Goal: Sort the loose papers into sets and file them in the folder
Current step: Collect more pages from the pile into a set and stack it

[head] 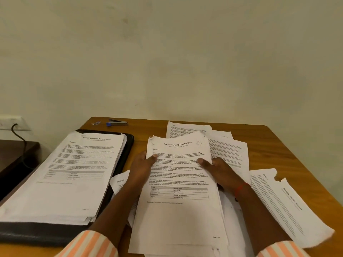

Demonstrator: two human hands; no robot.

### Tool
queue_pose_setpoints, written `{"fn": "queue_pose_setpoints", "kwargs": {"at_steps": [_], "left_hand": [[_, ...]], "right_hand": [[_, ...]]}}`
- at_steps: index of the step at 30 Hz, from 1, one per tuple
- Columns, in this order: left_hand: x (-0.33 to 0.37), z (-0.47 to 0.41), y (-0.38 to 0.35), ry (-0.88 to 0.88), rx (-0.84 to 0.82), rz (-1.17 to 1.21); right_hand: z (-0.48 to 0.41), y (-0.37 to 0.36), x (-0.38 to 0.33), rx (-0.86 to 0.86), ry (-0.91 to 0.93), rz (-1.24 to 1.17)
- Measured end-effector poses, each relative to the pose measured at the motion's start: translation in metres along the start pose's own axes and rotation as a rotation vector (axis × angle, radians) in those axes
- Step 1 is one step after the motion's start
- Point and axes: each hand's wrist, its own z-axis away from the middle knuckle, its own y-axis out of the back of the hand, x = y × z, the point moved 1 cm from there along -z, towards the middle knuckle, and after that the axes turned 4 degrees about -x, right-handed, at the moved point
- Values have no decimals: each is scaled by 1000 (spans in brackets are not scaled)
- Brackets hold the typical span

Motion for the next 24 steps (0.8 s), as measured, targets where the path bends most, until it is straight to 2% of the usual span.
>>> {"fn": "queue_pose_setpoints", "kwargs": {"at_steps": [2,6,7,14,19,24], "left_hand": [[1,1,-1,-8,13,-51],[2,4,-2,-28,7,-93],[2,4,0,-31,6,-98],[5,1,17,-83,24,-244],[1,-1,12,-109,16,-282],[-4,-7,15,-110,83,-485]], "right_hand": [[-1,1,-1,68,0,38],[-18,10,6,521,130,163],[-25,12,7,570,159,190],[-97,29,-9,444,161,577],[-167,71,-7,481,1,896],[-200,99,-11,539,-150,939]]}}
